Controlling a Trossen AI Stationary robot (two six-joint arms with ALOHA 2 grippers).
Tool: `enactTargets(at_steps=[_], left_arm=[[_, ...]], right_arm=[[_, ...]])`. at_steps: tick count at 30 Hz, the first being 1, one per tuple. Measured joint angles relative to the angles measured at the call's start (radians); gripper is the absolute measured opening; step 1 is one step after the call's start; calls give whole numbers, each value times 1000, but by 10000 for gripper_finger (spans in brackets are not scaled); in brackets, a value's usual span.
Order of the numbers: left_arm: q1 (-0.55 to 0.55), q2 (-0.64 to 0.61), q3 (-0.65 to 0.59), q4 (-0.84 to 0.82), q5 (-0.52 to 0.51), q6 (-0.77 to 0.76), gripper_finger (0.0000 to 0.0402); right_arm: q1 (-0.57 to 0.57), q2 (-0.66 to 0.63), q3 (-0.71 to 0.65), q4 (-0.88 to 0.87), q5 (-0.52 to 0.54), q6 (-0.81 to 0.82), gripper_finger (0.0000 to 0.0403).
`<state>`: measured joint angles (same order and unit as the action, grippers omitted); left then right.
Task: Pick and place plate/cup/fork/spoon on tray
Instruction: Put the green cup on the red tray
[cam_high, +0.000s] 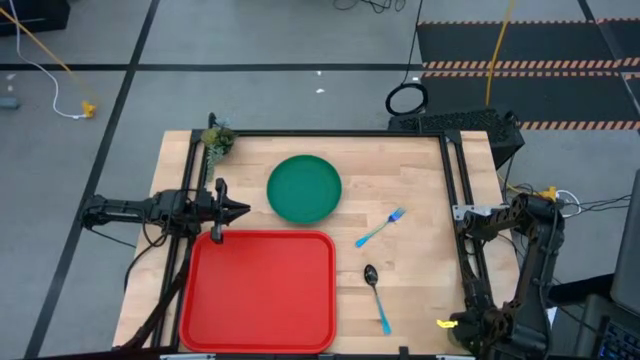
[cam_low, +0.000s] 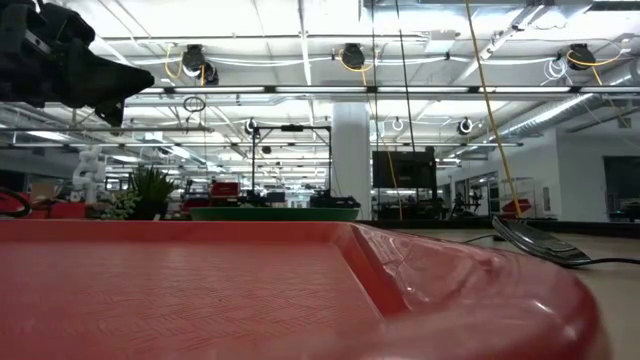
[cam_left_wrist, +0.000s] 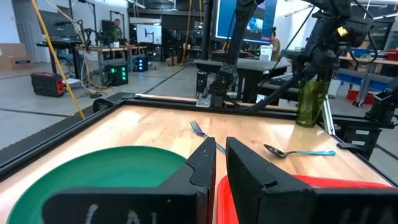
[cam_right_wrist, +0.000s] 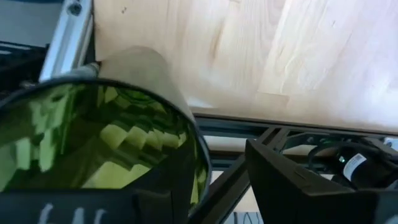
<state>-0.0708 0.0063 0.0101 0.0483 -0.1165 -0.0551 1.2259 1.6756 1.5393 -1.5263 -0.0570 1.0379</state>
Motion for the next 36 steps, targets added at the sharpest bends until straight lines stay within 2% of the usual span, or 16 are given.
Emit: enactTargets(at_steps=[3, 10, 20, 25, 29, 36], left_arm=[[0, 0, 0, 0, 0, 0, 42], [0, 0, 0, 9, 0, -1, 42], [0, 0, 0, 8, 2, -7, 42], [0, 0, 0, 5, 2, -7, 42], [0, 0, 0, -6, 3, -3, 42], [0, 0, 1, -18, 3, -3, 42]], right_arm=[[0, 0, -6, 19, 1, -12, 107], [-31, -17, -6, 42, -5, 3, 10], [-118, -88, -6, 62, 2, 99, 2], [-207, -142, -6, 84, -15, 153, 1], [-287, -184, -6, 99, -74, 155, 1], [-447, -230, 26, 95, -96, 161, 1]])
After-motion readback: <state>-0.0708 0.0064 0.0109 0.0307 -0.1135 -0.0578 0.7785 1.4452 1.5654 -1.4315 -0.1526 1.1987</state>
